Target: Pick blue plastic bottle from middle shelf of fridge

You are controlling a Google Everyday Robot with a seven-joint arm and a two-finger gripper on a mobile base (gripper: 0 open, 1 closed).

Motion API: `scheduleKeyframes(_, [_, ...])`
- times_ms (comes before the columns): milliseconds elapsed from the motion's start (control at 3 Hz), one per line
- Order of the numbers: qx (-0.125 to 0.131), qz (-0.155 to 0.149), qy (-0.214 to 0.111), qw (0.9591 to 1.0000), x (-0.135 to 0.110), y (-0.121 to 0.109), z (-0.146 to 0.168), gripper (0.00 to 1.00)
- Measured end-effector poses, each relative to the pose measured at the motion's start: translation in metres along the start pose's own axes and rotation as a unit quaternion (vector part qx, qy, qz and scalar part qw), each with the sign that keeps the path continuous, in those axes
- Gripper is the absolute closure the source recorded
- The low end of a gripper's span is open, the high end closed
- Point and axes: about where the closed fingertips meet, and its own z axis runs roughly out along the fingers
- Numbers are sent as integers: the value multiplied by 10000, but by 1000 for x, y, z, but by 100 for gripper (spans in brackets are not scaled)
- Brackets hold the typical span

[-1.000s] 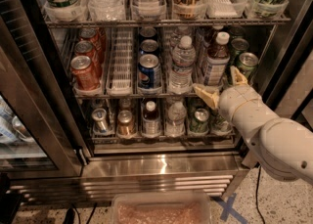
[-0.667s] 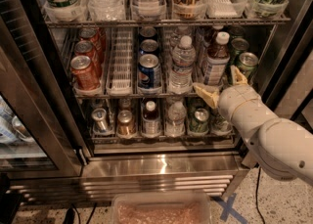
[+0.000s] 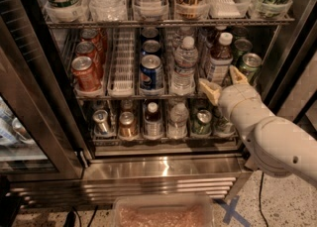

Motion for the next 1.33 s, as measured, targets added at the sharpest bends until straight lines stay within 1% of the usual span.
scheduleKeyframes(333, [15, 51, 6, 10000, 0, 2, 6, 34])
scheduleKeyframes(667, [86, 176, 29, 9998, 2, 3, 27, 34])
scheduleKeyframes(1000, [98, 174, 52, 9998, 4, 2, 35, 35])
scheduleKeyframes(1333, [69, 181, 64, 9998, 4, 1, 39, 54])
